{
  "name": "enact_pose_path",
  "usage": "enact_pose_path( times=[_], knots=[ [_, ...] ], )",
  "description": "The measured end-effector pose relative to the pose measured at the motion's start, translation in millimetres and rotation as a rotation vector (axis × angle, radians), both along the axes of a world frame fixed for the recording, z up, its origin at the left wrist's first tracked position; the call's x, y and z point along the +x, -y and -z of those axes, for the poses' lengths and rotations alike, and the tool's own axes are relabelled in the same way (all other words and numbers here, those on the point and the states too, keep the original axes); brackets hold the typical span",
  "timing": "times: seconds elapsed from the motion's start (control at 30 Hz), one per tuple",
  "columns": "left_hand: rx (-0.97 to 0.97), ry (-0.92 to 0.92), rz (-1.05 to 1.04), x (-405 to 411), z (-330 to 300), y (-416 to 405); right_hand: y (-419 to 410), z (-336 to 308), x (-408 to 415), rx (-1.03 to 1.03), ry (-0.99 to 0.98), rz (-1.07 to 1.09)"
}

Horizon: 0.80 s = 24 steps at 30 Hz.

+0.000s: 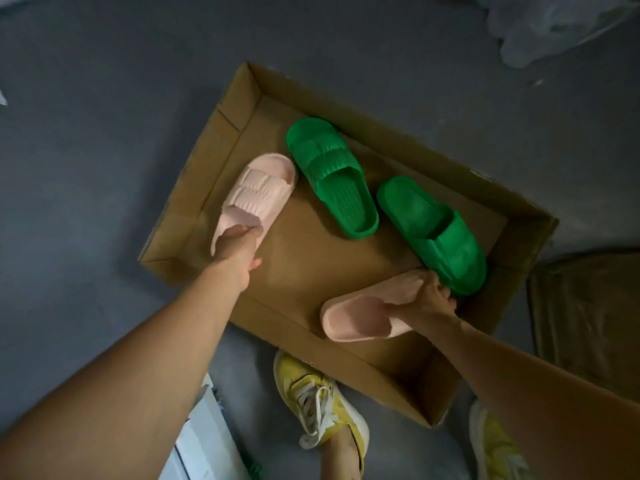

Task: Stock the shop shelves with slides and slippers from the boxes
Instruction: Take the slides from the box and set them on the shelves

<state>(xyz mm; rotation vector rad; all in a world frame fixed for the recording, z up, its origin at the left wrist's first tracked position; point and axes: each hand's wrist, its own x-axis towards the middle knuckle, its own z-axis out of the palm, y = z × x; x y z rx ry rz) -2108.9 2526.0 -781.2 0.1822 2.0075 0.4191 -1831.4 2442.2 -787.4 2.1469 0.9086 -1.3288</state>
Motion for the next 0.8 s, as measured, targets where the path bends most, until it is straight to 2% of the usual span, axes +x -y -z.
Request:
enact_pose_path(
  times=[0.17, 0.4, 0.5, 0.6, 0.8],
  knots=[
    [0.052, 0.006, -0.027, -4, 34, -20, 19, 16, -10, 0.023, 0.007, -0.025],
    [0.126, -0.090, -0.129, 3, 44, -24, 31, 23, -11, 0.269, 0.067, -0.078],
    [0.184, -0.103, -0.196, 15, 23, -13, 30, 7, -13, 0.266, 0.024, -0.082],
    [0.225, -0.022, -0.255, 31, -10, 3, 22, -24, -17, 0.324, -0.080, -0.111],
    [0.259, 0.035, -0.295, 63, -94, 31, -25, -100, -25, 0.453, -0.172, -0.290]
  ],
)
